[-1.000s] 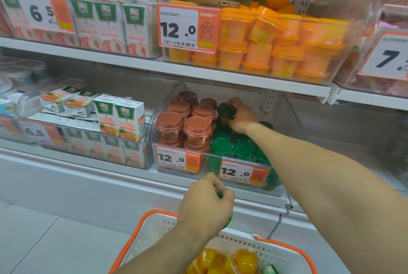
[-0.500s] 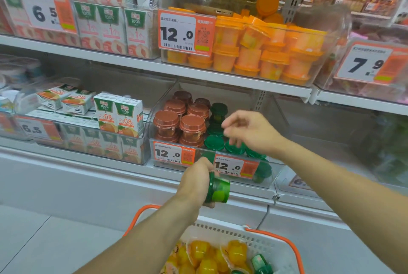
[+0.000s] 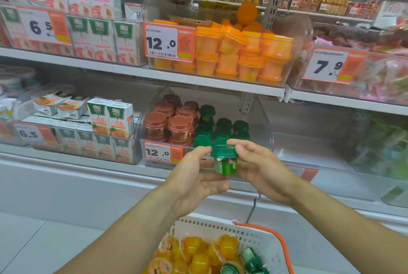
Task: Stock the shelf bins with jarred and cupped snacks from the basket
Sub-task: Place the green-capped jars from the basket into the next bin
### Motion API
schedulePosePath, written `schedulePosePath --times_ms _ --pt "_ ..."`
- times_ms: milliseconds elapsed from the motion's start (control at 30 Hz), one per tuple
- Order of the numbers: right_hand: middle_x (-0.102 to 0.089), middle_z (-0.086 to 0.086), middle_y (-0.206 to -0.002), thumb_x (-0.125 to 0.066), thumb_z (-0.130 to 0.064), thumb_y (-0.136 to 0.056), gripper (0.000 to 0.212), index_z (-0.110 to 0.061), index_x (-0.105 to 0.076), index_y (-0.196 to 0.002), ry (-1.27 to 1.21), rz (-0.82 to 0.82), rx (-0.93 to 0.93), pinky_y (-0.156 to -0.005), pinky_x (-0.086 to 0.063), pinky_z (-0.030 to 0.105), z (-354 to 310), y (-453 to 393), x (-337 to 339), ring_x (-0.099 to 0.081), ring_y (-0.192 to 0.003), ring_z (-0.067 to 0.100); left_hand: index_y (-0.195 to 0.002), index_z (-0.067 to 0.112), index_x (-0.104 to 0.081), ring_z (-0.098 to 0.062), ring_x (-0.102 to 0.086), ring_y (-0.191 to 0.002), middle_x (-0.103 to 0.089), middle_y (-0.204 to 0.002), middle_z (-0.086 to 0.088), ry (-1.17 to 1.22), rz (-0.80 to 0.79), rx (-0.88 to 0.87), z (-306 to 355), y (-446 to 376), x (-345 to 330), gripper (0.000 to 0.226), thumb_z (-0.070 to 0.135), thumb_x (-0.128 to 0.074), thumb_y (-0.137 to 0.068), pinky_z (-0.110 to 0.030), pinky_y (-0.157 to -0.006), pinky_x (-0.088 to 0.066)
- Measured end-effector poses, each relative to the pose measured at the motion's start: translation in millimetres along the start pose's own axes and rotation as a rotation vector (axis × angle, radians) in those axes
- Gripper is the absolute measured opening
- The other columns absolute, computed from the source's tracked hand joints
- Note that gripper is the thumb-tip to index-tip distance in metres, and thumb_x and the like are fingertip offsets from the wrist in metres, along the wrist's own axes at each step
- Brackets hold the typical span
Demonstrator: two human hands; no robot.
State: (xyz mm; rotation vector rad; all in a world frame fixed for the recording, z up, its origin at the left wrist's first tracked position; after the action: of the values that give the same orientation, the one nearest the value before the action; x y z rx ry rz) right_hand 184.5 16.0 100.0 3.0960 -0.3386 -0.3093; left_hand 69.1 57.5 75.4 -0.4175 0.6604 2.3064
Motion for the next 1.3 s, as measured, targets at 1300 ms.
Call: schedulePosePath --times_ms 1300 --pt "-0.070 0.000 -0.114 -0.079 -0.039 -0.082 0.032 -0.017 -0.073 -0.105 0.944 0.701 0.021 -0.088 -0.046 0.024 -37 -194 129 -0.065 -0.106 0.019 -0.105 0.004 -0.064 -0.020 -0.061 -0.056 -0.070 -0.084 -0.009 -0.315 0.038 0.167 -38 -38 13 0.025 0.022 -0.049 -0.098 -0.025 -0.046 -0.034"
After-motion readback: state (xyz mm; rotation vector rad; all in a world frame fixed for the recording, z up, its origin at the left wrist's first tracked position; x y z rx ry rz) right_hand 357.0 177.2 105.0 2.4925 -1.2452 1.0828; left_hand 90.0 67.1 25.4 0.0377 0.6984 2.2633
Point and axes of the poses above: each hand's wrist, its own y-axis away from the middle knuckle, its own x-axis out of the back of the hand, z = x × y, the point moved 10 cm from there along -y, towards the middle knuckle
